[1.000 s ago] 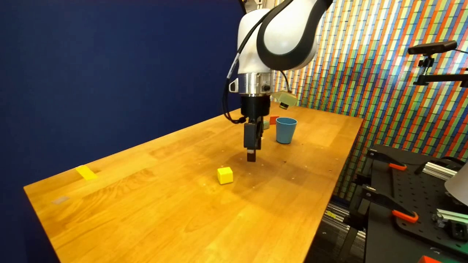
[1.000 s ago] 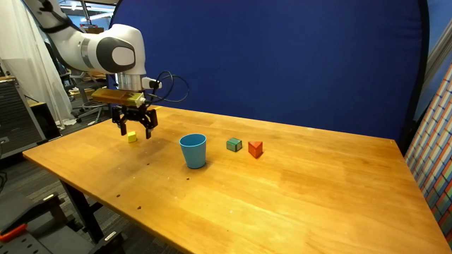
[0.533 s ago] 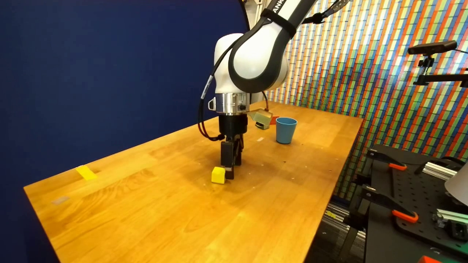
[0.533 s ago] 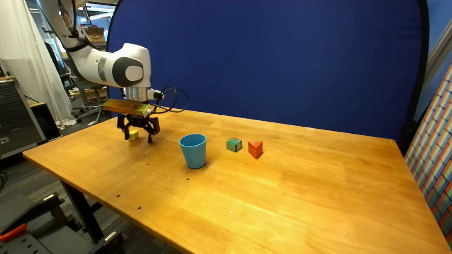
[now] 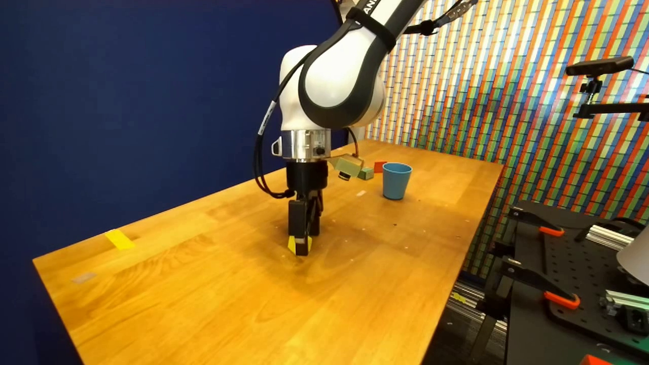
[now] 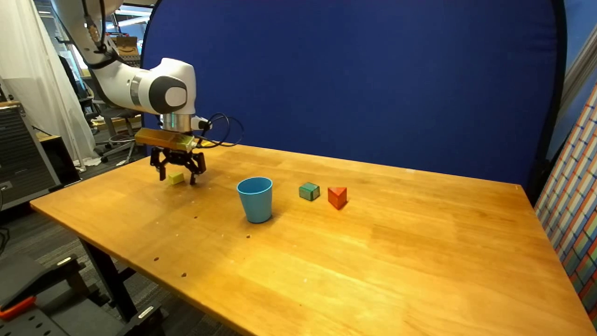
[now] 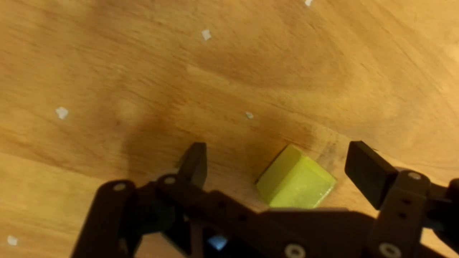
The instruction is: Put the yellow block in the cup
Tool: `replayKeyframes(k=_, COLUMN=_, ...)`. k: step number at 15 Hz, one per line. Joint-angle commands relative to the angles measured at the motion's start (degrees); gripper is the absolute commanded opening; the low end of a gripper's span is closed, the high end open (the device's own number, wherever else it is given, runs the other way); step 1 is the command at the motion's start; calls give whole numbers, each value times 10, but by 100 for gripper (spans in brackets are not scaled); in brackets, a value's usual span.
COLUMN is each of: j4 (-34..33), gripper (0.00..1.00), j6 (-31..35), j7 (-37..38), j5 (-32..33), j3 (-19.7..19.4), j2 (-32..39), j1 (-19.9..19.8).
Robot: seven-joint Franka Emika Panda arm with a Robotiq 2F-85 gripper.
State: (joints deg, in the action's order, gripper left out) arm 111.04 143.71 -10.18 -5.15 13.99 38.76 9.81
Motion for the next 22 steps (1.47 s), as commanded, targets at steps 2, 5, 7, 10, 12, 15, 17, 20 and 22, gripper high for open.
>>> replayKeyframes(k=2, j4=-37, gripper=75, j6=-12, j7=-2, j5=7, j3=9, j2=28, j1=11)
replayKeyframes(k=5, j4=-38, gripper=59, j6=-9, j7=2, j5=12, j3=5, j2=27, j1=17)
replayKeyframes(k=7, j4=-40, gripper=42, j6=-7, j7=3, j5=13, j3=4, j2=28, j1=18)
replayKeyframes(k=10, j4=-40, gripper=21, j6=-6, j7=6, j5=16, j3=3, j2=25, j1=20)
replayKeyframes(k=12, j4=-22, gripper=17, j6=-6, j7=20, j5=29, j3=-17, j2=-1, j1=23)
replayKeyframes(k=15, j4=26, gripper=17, j6=4, j7=61, j5=60, j3=-63, j2=-64, j1=18)
replayKeyframes(k=17, j4=57, gripper=17, j6=8, j7=96, j5=90, j3=-103, j2=-106, j1=17)
replayKeyframes(k=20, j4=100, gripper=17, j6=7, j7=149, j5=133, j3=-157, j2=-167, j1=11)
replayKeyframes(k=22, j4=130, gripper=17, j6=6, j7=180, j5=140, j3=-175, j2=-200, j1=-4)
